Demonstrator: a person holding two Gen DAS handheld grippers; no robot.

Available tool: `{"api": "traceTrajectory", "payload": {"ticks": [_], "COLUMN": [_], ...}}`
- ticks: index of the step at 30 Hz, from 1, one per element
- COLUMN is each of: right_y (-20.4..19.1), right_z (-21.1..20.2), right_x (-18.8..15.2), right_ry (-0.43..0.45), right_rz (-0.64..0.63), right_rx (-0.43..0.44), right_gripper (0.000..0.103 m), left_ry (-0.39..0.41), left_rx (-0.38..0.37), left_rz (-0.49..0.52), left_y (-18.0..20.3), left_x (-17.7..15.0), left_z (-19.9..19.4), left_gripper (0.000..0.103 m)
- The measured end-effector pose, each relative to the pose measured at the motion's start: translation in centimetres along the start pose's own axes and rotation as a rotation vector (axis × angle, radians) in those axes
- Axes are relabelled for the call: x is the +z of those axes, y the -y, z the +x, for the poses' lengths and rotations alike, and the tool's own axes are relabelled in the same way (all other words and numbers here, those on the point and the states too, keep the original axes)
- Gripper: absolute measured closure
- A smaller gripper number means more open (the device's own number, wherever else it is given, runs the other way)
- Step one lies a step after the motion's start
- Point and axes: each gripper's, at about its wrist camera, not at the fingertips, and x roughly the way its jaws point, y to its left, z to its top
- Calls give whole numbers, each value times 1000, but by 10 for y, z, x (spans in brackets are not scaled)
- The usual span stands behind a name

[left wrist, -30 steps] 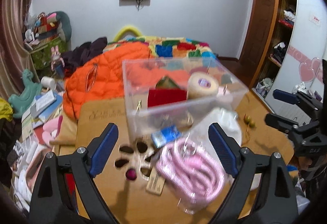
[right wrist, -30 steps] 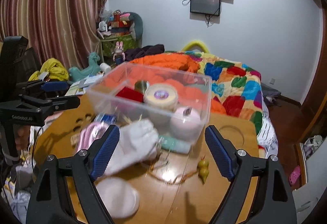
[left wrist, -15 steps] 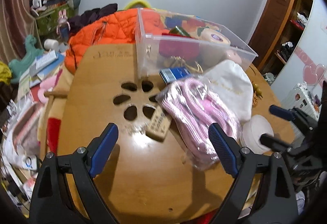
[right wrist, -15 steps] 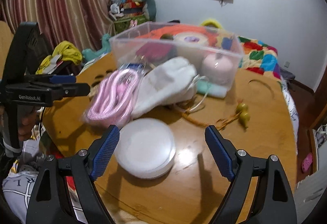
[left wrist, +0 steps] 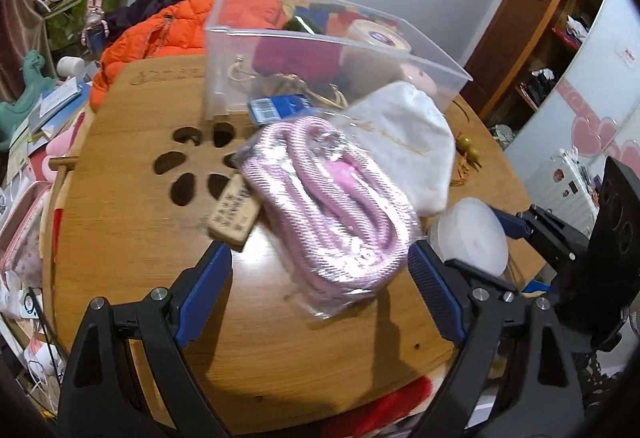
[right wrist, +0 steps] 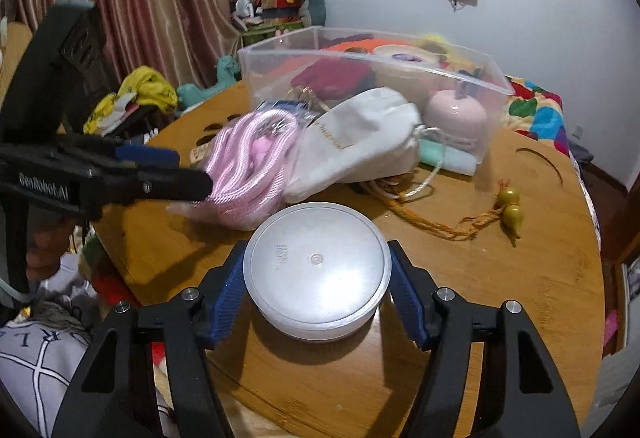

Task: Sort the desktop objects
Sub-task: 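Grasp the bagged pink rope with left gripper while right grasps the white lid container, then lift the bagged pink rope with the left gripper toward the clear box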

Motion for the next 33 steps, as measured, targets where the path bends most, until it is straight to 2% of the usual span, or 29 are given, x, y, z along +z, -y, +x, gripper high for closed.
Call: {"api": "traceTrajectory", "payload": {"ticks": [7, 14, 17, 19, 21, 24, 27, 33], "right_y": [22, 34, 39, 42, 44, 46, 48, 49], "right_z": [-22, -31, -32, -32, -33, -34, -34, -33], "right_x": [-1, -5, -8, -9, -10, -11, -10, -6], "right_ry": [70, 102, 110, 112, 113, 116, 119, 115], "right_rz": [52, 87, 102, 113, 119, 125, 131, 136], "right_rx": [-18, 11, 22, 29, 30, 39, 42, 32], "right_gripper": [41, 41, 41, 41, 41, 41, 41, 41], "left_ry": [-64, -65, -50, -29, -12, -11, -1, 65], "left_rx": [6, 75, 139, 194, 232, 221, 215, 155], "left_rz": [-5, 11, 52, 102, 137, 129, 117, 99], "left_y": [18, 31, 38, 44, 45, 40, 34, 33], "left_x": [8, 18, 17, 12, 10, 5, -1, -6], "left_z": [22, 36, 41, 43, 43, 36, 28, 0], "left_gripper": [13, 8, 8, 11, 21, 28, 30, 31]}}
